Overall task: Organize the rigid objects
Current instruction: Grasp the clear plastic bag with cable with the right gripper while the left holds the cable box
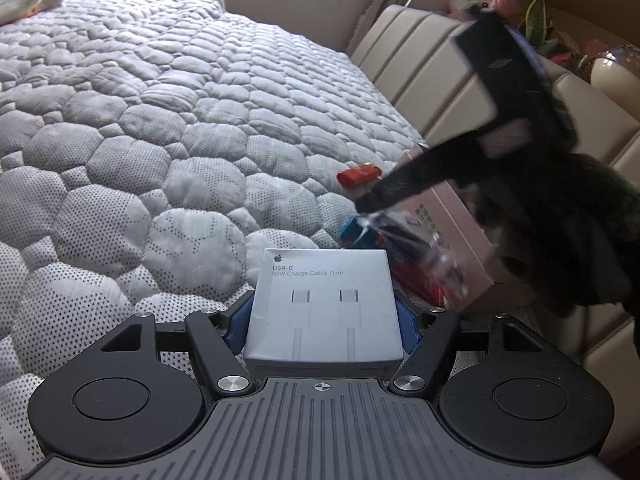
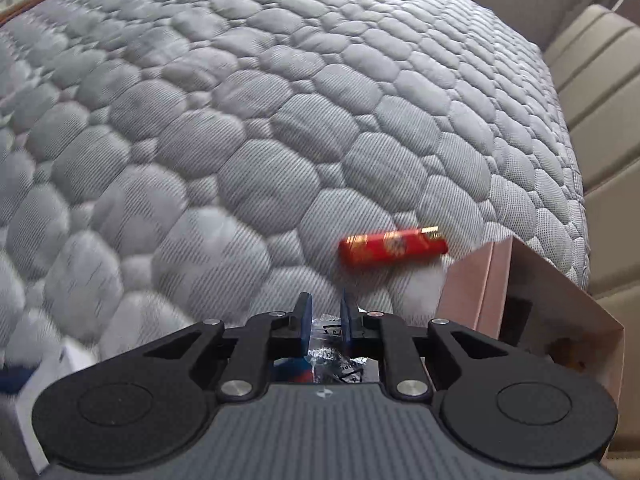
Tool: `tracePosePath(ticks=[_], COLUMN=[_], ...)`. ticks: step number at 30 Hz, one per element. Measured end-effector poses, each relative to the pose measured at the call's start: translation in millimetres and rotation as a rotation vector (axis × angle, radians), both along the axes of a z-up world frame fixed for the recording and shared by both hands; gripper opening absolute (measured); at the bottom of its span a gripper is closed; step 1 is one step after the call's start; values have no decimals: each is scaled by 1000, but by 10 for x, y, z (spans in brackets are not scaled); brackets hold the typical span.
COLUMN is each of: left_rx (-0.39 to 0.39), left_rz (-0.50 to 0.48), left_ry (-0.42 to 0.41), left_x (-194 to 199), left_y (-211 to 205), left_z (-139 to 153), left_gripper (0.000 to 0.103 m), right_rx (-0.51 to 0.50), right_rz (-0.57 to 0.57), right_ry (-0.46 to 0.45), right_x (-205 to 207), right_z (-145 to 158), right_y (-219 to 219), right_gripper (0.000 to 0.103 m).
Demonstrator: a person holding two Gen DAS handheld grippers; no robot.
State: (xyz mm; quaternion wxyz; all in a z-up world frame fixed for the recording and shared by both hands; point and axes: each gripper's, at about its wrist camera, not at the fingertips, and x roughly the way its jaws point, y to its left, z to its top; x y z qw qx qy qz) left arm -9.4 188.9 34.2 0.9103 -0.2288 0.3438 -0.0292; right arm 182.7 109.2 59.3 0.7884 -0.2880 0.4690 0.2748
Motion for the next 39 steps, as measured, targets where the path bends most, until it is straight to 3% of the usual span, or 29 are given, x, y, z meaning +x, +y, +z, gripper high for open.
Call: tracePosePath(ticks=[2,4,6,10,14,16,20,22,27,32,36,39], left_rx=[6,8,13,8,11,11,30,60,103,114,122,120], left_rz=[-2,3,17,43,35,20,-25,-46,-84,-76,-79,-79], left_ry=[-1,6,15,32,27,26,22,26,37,43,48,48], left_x=[4,14,23,36,29,20,4,8,16,21,28,29], left_y=[-13,-9,10,68,51,23,-89,-167,-287,-281,-285,-285], left_z=[-1,-16,-36,-71,-58,-51,-29,-25,-46,-65,-77,-76], left_gripper=[74,74,74,74,74,74,74,74,74,74,74,74], right_rx=[31,67,85,33,89,120,214,254,267,252,263,257], right_rz=[5,-3,-2,-16,-27,-51,-54,-70,-133,-232,-242,-218], right_ry=[13,23,35,10,20,66,186,165,-5,39,96,80], right_x=[-57,-62,-69,-123,-257,-370,-717,-898,-1136,-912,-831,-894], right_z=[99,192,216,124,160,147,142,218,363,120,-118,-147], right_y=[-119,-231,-290,-327,-503,-625,-913,-1070,-1346,-1339,-1253,-1196], right_gripper=[19,48,59,59,57,50,45,45,45,45,45,31])
